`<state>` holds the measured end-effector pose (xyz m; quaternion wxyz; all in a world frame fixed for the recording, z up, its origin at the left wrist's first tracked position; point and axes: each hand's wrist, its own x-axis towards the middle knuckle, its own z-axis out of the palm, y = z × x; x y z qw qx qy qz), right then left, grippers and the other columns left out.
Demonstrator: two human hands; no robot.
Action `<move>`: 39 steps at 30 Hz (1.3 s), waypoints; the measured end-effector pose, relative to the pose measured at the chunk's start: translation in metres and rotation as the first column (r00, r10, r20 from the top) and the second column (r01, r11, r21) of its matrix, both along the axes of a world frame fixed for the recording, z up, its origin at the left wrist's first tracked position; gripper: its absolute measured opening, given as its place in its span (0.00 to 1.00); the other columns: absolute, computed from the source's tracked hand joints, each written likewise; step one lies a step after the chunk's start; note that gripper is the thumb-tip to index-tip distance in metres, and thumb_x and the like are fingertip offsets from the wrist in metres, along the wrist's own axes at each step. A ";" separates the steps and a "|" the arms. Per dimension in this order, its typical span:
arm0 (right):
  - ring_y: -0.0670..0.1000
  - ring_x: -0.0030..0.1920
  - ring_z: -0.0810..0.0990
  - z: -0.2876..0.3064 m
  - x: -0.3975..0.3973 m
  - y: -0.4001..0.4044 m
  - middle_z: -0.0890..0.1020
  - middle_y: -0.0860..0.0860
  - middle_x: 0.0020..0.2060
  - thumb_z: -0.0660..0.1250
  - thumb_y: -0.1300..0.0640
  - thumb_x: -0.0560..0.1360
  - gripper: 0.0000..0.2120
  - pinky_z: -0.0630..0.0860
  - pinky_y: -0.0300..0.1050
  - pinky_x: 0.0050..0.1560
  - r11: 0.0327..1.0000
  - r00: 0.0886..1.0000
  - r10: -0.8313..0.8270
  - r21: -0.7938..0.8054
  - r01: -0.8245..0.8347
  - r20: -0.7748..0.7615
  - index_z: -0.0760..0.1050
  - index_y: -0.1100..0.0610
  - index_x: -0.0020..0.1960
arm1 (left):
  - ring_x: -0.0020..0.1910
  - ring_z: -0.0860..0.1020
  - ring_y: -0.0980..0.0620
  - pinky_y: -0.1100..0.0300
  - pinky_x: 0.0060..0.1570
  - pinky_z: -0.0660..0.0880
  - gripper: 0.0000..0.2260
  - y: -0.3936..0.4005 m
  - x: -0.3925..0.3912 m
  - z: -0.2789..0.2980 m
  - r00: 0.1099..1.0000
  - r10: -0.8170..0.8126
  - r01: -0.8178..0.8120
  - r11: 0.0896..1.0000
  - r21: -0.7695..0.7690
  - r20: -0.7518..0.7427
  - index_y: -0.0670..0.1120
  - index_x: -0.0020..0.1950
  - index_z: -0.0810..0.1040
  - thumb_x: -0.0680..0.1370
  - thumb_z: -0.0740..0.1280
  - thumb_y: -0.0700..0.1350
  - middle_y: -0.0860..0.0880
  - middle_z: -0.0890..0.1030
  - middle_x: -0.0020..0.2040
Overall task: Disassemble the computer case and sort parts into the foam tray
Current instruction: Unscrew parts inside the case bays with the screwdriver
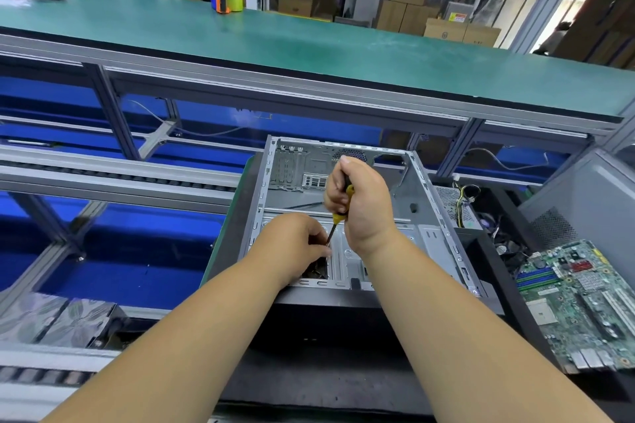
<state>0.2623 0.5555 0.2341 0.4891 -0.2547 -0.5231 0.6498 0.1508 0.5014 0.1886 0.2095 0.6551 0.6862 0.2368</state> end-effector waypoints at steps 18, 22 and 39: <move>0.47 0.24 0.54 0.001 0.001 0.009 0.59 0.48 0.22 0.55 0.60 0.69 0.12 0.53 0.37 0.27 0.990 0.990 0.144 -0.004 -0.144 0.012 0.59 0.55 0.27 | 0.42 0.78 0.56 0.60 0.45 0.76 0.04 0.004 -0.004 -0.006 1.000 -0.005 0.005 1.000 -0.001 0.016 0.55 0.45 0.86 0.71 0.75 0.53 0.54 0.82 0.41; 0.44 0.23 0.55 0.007 0.003 0.022 0.60 0.47 0.20 0.54 0.59 0.66 0.12 0.49 0.38 0.27 0.885 0.881 0.466 -0.031 -0.465 0.074 0.62 0.52 0.25 | 0.40 0.79 0.56 0.61 0.41 0.75 0.03 0.005 -0.004 -0.007 0.998 0.022 -0.021 1.000 -0.016 0.054 0.55 0.39 0.84 0.70 0.76 0.52 0.54 0.83 0.38; 0.47 0.35 0.77 0.008 0.007 -0.013 0.80 0.48 0.33 0.66 0.52 0.80 0.13 0.73 0.40 0.38 0.976 0.954 -0.215 0.030 0.214 0.209 0.79 0.49 0.37 | 0.42 0.77 0.57 0.61 0.45 0.76 0.06 0.002 -0.005 -0.004 1.000 -0.002 0.002 1.000 -0.001 0.032 0.54 0.45 0.85 0.71 0.76 0.53 0.58 0.80 0.39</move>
